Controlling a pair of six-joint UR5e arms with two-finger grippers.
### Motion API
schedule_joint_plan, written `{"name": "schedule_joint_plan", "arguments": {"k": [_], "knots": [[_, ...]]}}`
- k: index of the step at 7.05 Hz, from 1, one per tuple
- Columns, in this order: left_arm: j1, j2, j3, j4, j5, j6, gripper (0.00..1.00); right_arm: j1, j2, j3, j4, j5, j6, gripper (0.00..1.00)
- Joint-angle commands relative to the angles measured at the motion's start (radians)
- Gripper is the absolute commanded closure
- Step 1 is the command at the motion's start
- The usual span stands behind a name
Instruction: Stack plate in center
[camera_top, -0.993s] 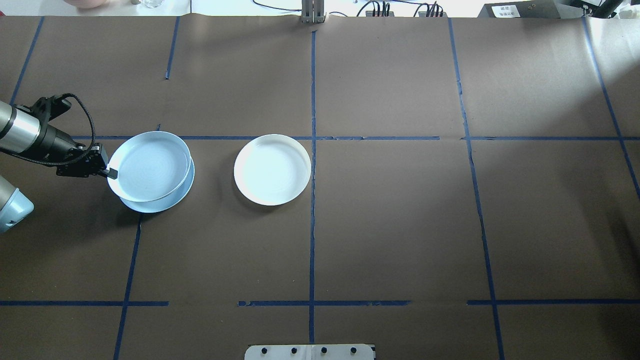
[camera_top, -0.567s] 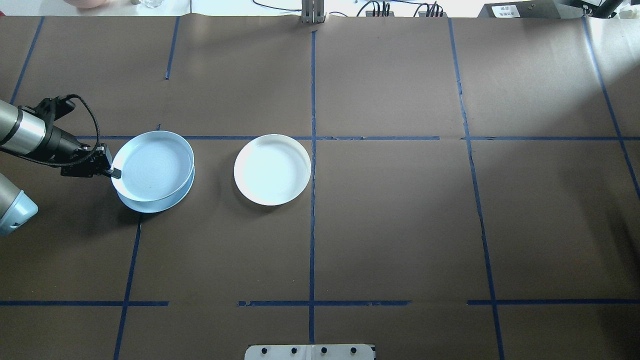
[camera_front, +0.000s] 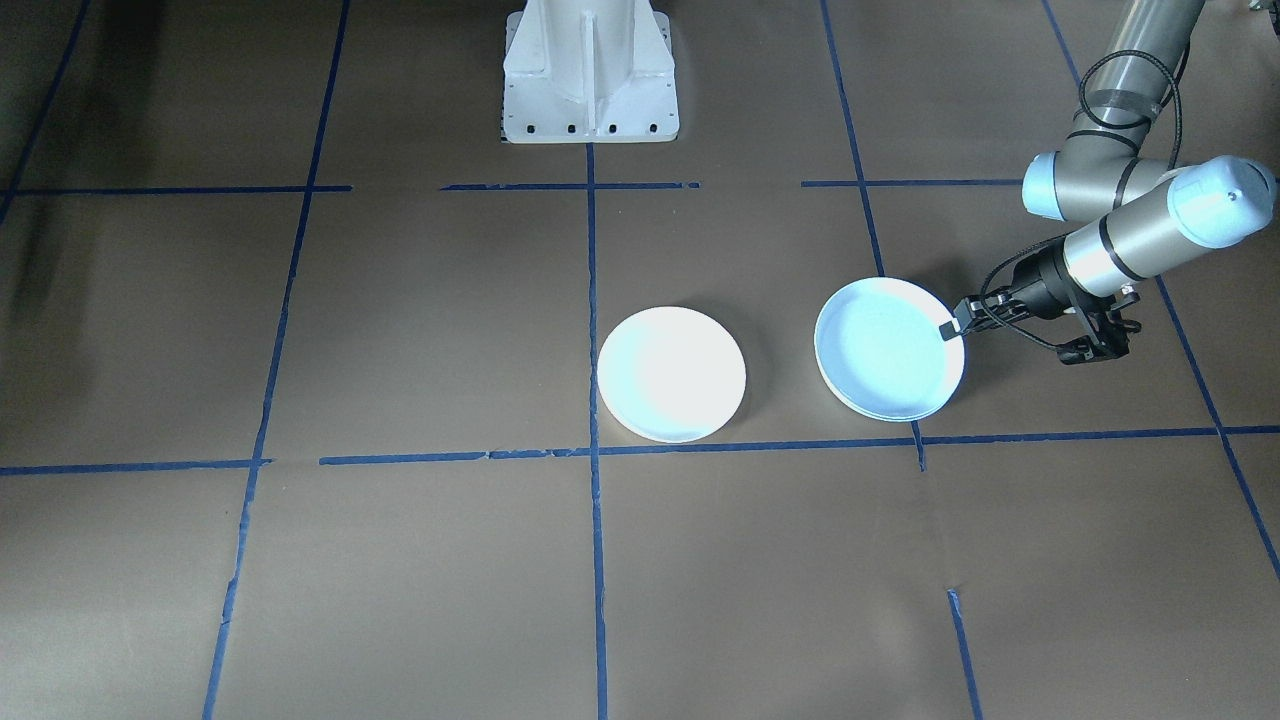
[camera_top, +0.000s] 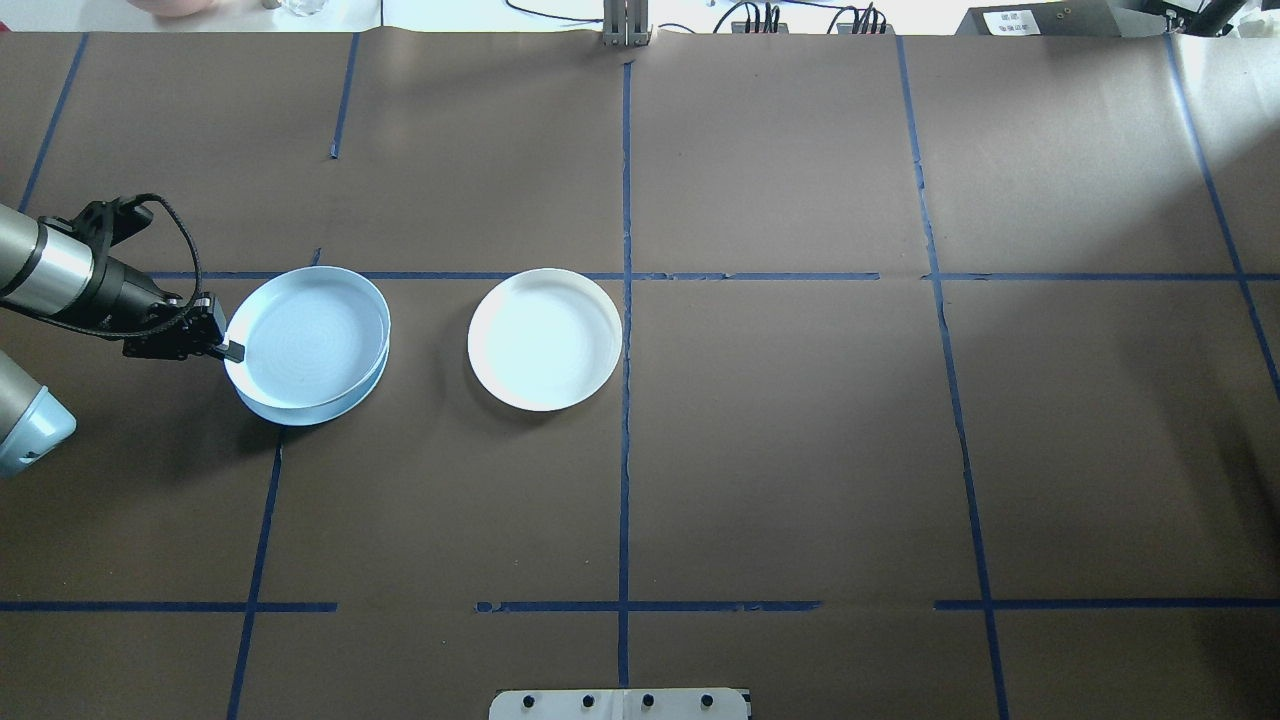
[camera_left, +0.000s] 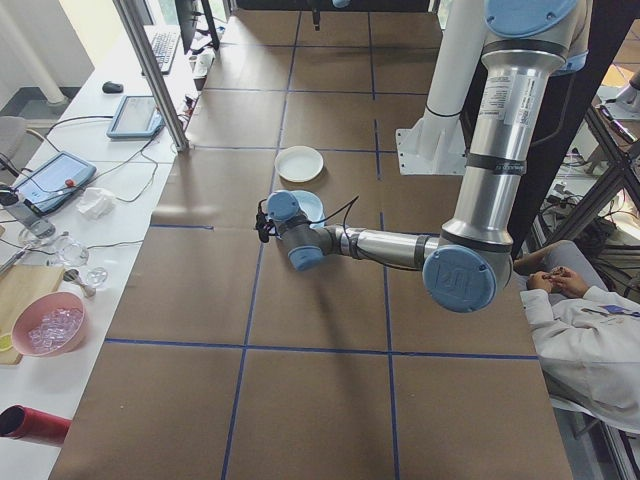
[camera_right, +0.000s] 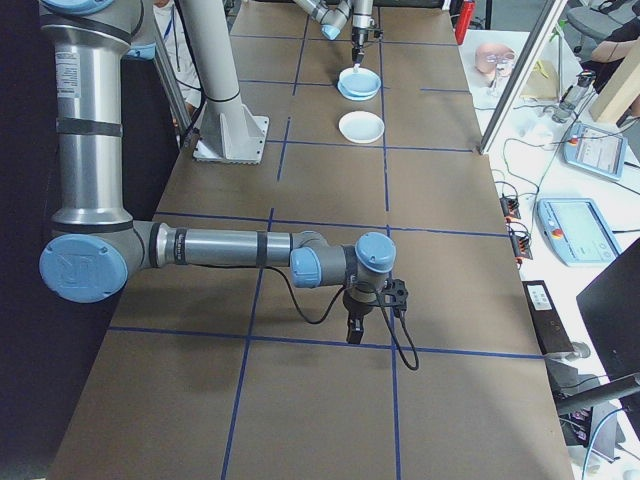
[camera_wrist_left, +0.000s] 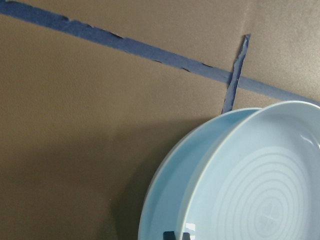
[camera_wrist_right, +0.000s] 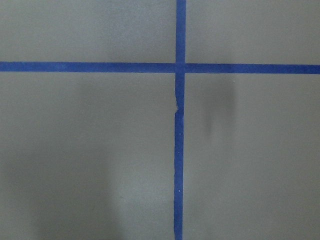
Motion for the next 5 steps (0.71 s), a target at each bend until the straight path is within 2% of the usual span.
{"name": "schedule_joint_plan", "arguments": {"k": [1, 3, 4, 5], "knots": [[0.000, 0.014, -0.009, 0.000, 0.000, 0.001, 1.00, 0.000, 0.000, 0.000, 0.000, 0.000, 0.000, 0.00], [0.001, 0.016, -0.005, 0.000, 0.005, 0.001, 1.00, 0.000, 0.000, 0.000, 0.000, 0.000, 0.000, 0.00], [0.003, 0.016, 0.000, -0.002, 0.005, 0.001, 0.92, 0.000, 0.000, 0.000, 0.000, 0.000, 0.000, 0.00], [0.003, 0.016, 0.000, 0.000, 0.005, 0.001, 0.71, 0.000, 0.000, 0.000, 0.000, 0.000, 0.000, 0.00]]}}
